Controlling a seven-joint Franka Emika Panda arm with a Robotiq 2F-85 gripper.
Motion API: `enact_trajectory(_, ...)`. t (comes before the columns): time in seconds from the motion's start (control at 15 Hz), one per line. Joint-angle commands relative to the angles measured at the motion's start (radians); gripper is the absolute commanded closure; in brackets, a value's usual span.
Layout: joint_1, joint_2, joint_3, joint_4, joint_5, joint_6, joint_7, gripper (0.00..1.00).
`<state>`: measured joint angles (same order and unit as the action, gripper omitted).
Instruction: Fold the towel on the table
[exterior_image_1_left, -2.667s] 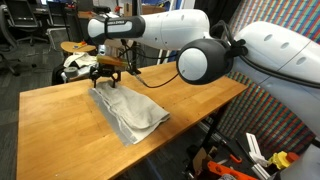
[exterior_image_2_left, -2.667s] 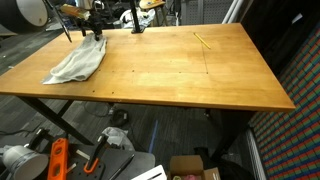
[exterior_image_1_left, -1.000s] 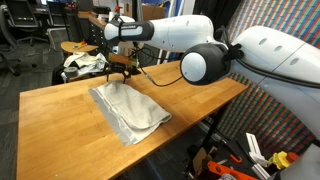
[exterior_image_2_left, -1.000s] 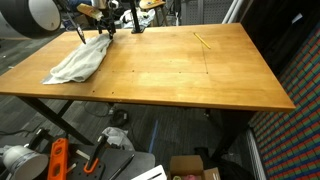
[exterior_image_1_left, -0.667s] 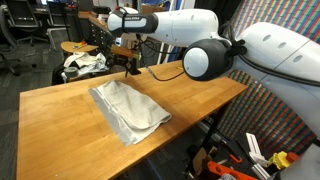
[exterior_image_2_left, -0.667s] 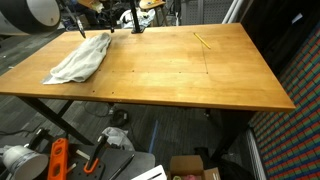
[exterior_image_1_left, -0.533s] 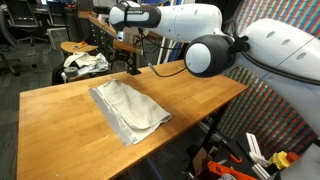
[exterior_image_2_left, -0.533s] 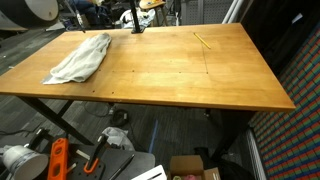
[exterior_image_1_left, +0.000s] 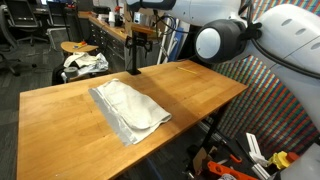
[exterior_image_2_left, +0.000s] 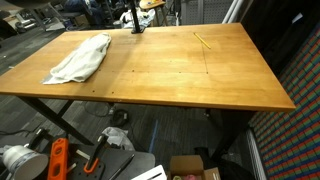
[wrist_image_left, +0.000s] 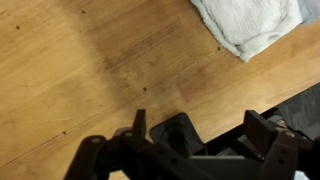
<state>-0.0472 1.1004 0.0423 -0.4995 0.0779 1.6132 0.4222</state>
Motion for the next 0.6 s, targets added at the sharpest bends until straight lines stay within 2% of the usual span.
enact_trajectory(0.0,-0.046,-0.032,-0.016,-0.016,-0.009,-0.024,-0.046,0.0)
enact_trajectory(0.33,-0.107,-0.042,-0.026,-0.025,-0.007,-0.027,-0.112,0.0)
enact_trajectory(0.53,-0.108,-0.006,-0.024,-0.005,-0.005,-0.014,-0.088,0.0)
